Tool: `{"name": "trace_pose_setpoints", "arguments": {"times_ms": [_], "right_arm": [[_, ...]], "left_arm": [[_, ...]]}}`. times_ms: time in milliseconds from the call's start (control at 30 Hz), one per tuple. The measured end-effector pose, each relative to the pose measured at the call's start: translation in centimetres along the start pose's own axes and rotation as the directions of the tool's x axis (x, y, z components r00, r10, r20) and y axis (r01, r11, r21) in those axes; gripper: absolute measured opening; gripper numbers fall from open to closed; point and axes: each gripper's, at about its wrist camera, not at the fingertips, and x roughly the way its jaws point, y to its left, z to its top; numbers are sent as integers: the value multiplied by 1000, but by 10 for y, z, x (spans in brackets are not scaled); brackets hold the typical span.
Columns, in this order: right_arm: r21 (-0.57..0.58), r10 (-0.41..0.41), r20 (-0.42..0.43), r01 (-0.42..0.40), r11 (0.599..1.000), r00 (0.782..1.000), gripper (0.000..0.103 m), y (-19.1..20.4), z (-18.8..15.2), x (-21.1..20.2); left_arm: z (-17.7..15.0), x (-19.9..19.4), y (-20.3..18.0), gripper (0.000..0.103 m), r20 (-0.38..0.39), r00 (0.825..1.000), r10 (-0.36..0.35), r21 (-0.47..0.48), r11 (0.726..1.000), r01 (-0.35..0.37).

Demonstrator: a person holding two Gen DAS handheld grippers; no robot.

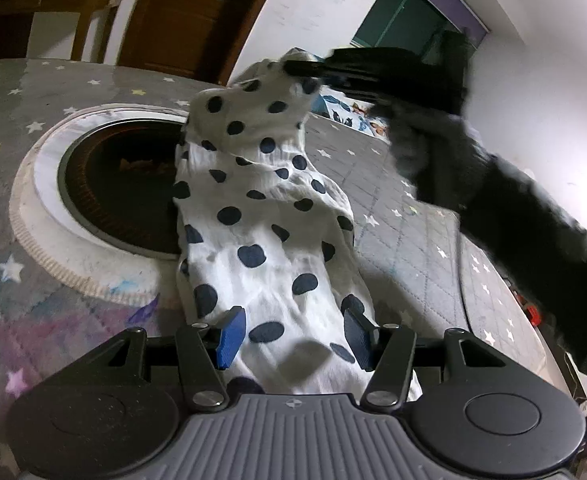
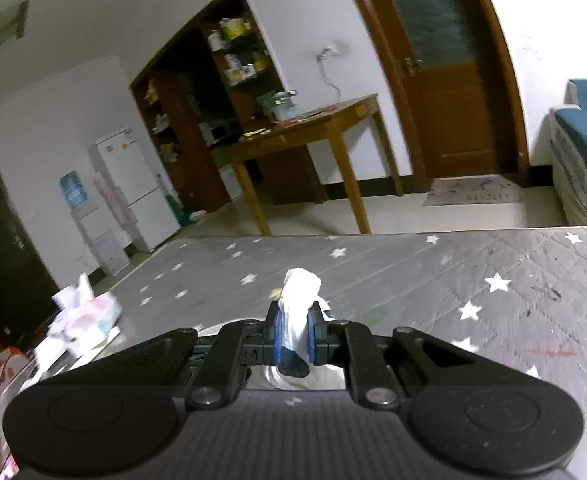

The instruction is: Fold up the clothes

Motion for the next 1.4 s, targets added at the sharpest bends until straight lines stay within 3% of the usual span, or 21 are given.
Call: {"name": "trace_pose_setpoints", "arguments": {"times_ms": [267,567,800,933,1000,1133,1200,1400], "right_arm": [[-18,111,-22,-111,994,994,11,47,-39,-65],[-7,228,-51,-229,973,972,11,86,-95,-124],[-142,307,-84,-316,938,948,11,110,-127,-164],[-238,291,-160,-323,916,943,12,121,-149,-177],[-275,277,-195,-324,905,941,20,125,-158,-182],[-283,262,-269,-336,898,927,22,131,-182,-192],[-279,259,-286,-339,899,922,40,131,-189,-198],[-201,237,-206,-278,939,949,50,121,-178,-195]], "left_arm": [[-11,-7,1,58,5,999,44,3,999,-44],[-20,-20,5,58,19,996,88,7,996,-88],[-22,-37,11,58,59,989,134,-7,991,-134],[-19,-46,17,59,86,983,160,-17,987,-160],[-18,-49,19,59,95,981,168,-20,986,-167],[-16,-53,19,59,111,979,172,-17,985,-171],[-15,-54,18,59,119,978,170,-14,985,-170],[-14,-58,11,60,134,979,156,8,987,-159]]}}
